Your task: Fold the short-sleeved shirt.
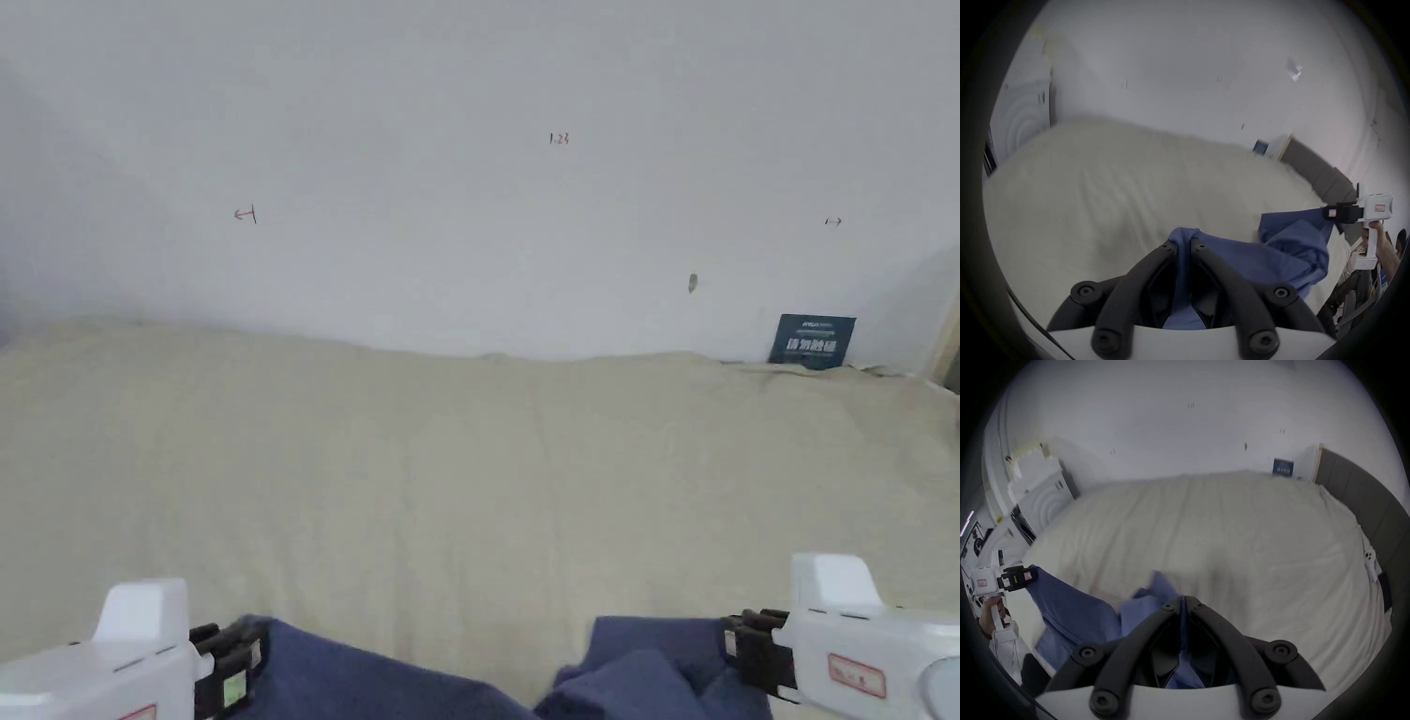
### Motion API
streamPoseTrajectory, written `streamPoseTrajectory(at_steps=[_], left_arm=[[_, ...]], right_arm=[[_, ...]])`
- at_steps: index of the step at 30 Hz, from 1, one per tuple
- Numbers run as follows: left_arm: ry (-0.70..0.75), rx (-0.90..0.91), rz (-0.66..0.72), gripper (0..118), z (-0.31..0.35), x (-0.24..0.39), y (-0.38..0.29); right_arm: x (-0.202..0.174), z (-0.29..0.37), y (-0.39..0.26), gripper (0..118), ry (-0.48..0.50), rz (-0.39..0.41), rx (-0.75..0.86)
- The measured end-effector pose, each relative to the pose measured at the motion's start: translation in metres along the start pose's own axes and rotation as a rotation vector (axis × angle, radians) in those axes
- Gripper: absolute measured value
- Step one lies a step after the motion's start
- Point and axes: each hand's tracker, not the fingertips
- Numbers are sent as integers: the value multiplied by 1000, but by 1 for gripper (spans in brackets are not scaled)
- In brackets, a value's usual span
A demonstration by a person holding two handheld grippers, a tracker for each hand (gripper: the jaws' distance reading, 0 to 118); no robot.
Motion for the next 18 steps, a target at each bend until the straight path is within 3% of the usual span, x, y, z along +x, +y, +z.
streamPoseTrajectory(at_steps=[5,10,18], left_arm=[[32,229,-101,8,104,21,63],[99,402,-114,8,188,25,121],[175,545,-101,8,250,21,172]], right_arm=[[-7,90,42,2,-16,15,202],[-7,167,88,2,-75,-12,340],[-5,233,145,2,-194,-8,438]])
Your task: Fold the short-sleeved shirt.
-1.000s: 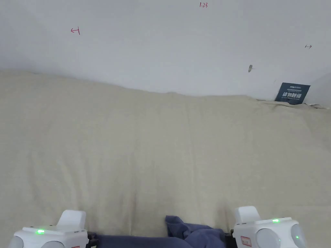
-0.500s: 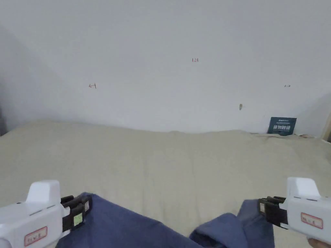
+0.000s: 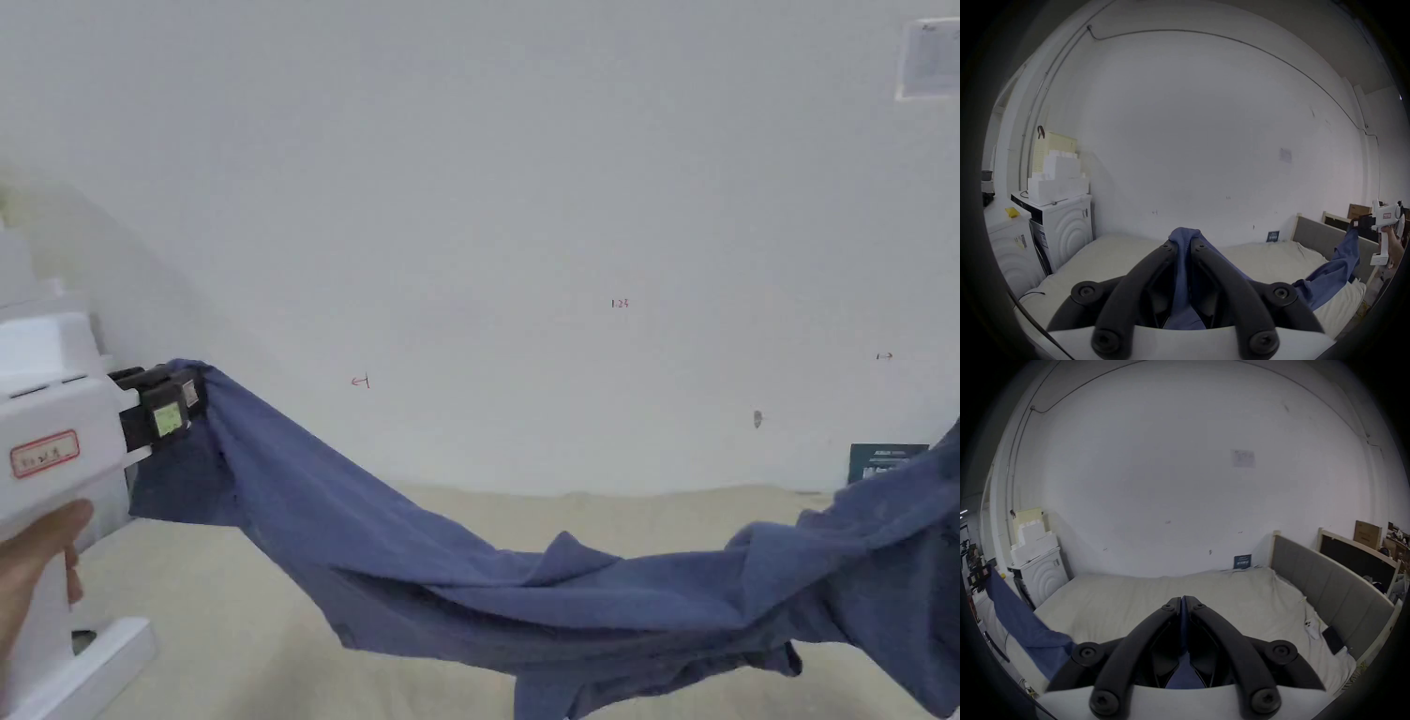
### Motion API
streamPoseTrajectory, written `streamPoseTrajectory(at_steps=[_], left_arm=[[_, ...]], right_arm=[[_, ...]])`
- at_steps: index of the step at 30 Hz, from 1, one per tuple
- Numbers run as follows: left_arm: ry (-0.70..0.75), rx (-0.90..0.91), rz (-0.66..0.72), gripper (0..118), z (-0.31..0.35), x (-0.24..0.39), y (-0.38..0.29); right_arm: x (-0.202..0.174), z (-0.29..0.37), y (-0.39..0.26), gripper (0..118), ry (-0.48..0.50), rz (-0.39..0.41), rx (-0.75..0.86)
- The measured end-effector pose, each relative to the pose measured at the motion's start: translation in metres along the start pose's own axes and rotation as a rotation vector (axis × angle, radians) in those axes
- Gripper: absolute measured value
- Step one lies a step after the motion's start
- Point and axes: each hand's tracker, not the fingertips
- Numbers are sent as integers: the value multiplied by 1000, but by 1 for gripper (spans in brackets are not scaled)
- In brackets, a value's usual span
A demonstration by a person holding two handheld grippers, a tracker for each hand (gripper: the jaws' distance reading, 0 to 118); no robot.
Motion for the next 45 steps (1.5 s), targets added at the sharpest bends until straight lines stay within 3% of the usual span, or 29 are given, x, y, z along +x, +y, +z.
streamPoseTrajectory(at_steps=[4,13,19,33,39,45], left_arm=[[19,8,-1,7,-2,-5,16],[40,15,-6,7,-17,-8,32],[37,-1,-32,7,-36,-3,32],[69,-136,-113,7,-191,7,38],[122,-166,-137,7,-249,2,51],[130,-192,-140,7,-275,-10,29]], right_arm=[[3,4,22,2,-57,20,32],[3,2,45,2,-65,-10,84],[-1,-21,49,2,-73,14,63],[-38,-152,88,2,-84,54,-25],[-45,-202,122,2,-158,14,-51],[-50,-236,117,2,-145,11,-56]])
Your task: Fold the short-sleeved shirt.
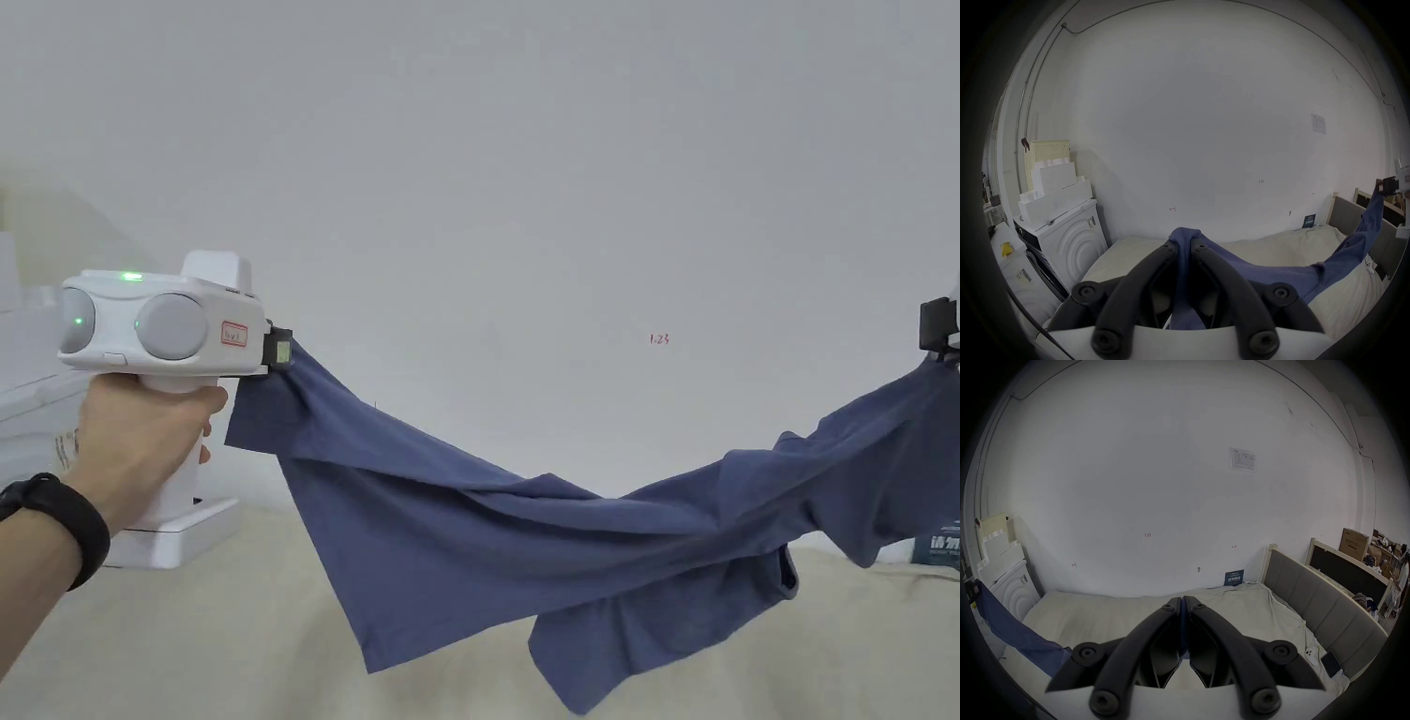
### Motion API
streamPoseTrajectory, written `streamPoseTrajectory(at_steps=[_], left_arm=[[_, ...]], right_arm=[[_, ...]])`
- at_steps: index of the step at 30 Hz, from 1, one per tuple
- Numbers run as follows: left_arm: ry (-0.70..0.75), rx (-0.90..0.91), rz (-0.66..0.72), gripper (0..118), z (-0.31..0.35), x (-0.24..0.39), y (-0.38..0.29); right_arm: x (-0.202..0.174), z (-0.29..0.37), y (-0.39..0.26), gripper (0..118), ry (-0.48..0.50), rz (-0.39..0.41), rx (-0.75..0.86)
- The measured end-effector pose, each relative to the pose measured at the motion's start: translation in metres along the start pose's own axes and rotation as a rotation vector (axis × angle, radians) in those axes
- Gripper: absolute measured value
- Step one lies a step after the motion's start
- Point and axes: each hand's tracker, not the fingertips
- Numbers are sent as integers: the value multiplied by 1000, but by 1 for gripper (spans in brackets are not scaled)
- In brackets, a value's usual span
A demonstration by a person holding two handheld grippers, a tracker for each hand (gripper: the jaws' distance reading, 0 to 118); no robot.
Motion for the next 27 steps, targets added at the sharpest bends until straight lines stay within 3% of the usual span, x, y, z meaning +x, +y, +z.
streamPoseTrajectory(at_steps=[5,8,12,16,17,21,24,27], left_arm=[[-42,-115,78,7,-25,-4,-78],[-95,-225,207,7,-30,-6,-162],[-143,-380,307,7,-34,-6,-286],[-175,-431,326,7,0,0,-367],[-149,-453,339,7,7,-2,-380],[-112,-449,412,7,44,-26,-400],[-132,-425,435,6,81,-42,-397],[-128,-386,436,6,121,-51,-394]], right_arm=[[4,-37,-71,2,29,3,-124],[13,-56,-157,2,83,-5,-256],[28,-60,-292,2,93,-135,-388],[51,-47,-393,2,50,-111,-520],[68,-50,-414,2,4,-161,-503],[106,-6,-451,2,37,-297,-519],[118,33,-456,2,17,-245,-496],[129,78,-459,2,26,-272,-467]])
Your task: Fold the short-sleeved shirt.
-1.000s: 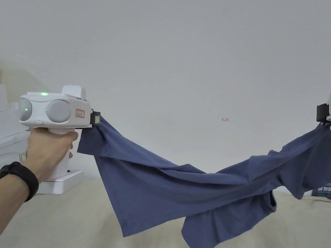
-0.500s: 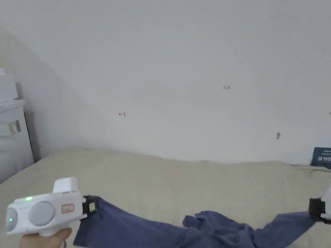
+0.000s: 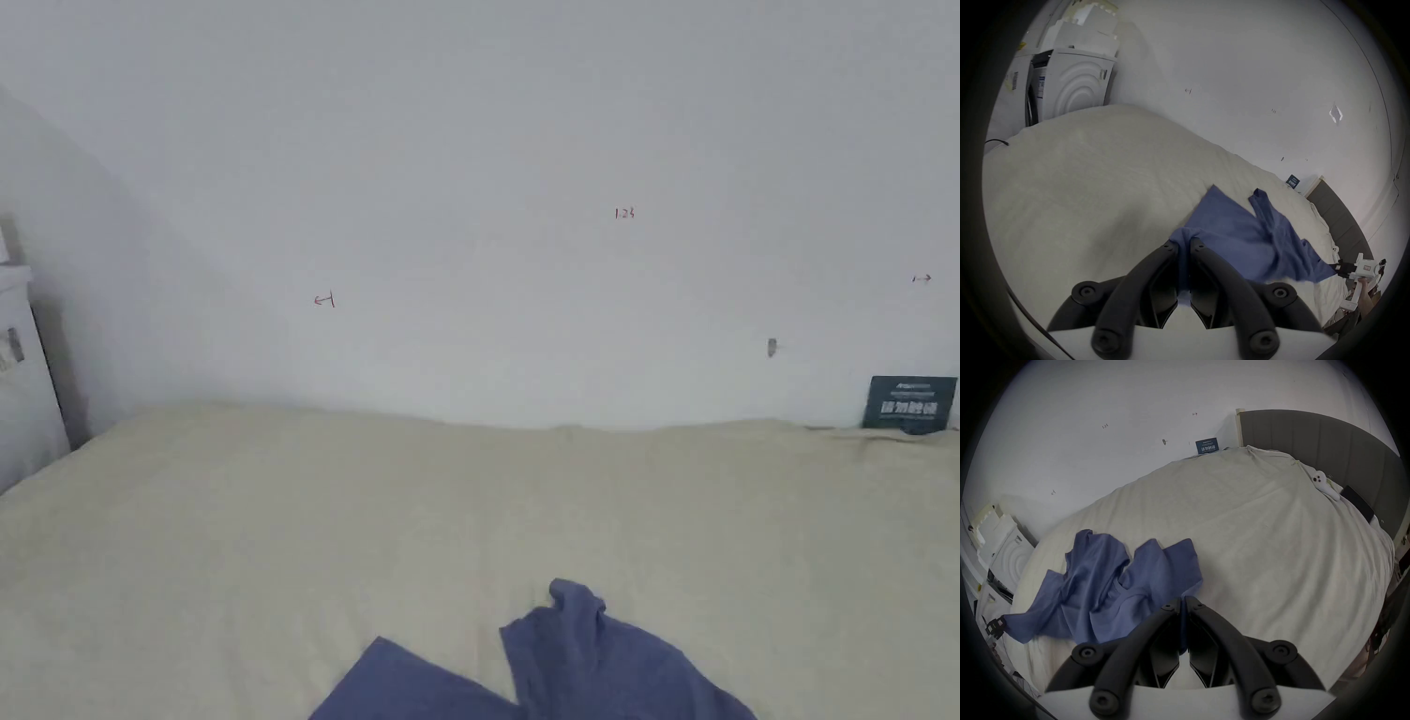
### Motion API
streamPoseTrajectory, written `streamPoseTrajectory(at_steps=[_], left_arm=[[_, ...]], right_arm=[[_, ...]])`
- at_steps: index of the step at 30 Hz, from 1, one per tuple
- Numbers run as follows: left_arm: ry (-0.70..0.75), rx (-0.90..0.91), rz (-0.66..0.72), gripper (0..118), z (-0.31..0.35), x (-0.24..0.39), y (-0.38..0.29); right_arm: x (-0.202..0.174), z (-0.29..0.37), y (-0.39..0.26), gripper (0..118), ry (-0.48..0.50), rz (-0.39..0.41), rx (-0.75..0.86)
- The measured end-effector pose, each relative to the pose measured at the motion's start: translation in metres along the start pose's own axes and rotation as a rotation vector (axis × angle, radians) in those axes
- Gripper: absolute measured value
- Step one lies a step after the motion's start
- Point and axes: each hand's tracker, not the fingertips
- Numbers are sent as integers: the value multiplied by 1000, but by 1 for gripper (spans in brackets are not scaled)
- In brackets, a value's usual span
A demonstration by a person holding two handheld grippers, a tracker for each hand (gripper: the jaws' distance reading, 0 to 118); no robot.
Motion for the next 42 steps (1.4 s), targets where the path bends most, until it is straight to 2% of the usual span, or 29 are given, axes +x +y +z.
streamPoseTrajectory(at_steps=[2,6,11,17,18,19,20,21,22,23,24,27,29,32,34,37,40,42], left_arm=[[-20,3,4,6,25,-1,-11],[-22,-27,0,6,65,-4,-43],[15,-91,63,6,79,-20,-74],[28,-119,54,6,75,-20,-86],[27,-114,57,11,76,-20,-86],[29,-114,51,20,78,-20,-84],[84,-102,4,33,81,-19,-81],[138,-72,-51,49,87,-16,-79],[178,-50,-99,58,94,-14,-77],[207,-35,-167,65,102,-10,-74],[226,7,-224,75,113,-5,-71],[265,112,-290,116,141,15,-64],[204,161,-288,118,160,35,-60],[133,198,-313,118,179,65,-63],[111,224,-339,118,190,86,-68],[54,244,-348,118,198,102,-78],[-2,254,-364,118,203,118,-92],[-29,238,-357,116,204,124,-99]], right_arm=[[9,25,-18,2,13,-16,6],[30,60,-57,2,-30,-26,-15],[57,71,-92,2,-68,-62,-57],[60,65,-108,2,-68,-67,-78],[59,65,-106,5,-60,-53,-86],[56,67,-105,13,-69,5,-95],[53,74,-107,29,-122,76,-37],[50,82,-109,55,-184,145,11],[46,91,-109,68,-222,197,46],[42,103,-110,74,-244,232,93],[38,116,-111,75,-245,249,147],[24,151,-110,75,-142,232,244],[10,165,-109,75,-124,201,276],[-15,178,-108,75,-22,181,269],[-36,188,-105,75,55,210,278],[-67,197,-113,75,84,287,318],[-80,196,-123,75,129,311,312],[-85,195,-130,75,139,300,291]])
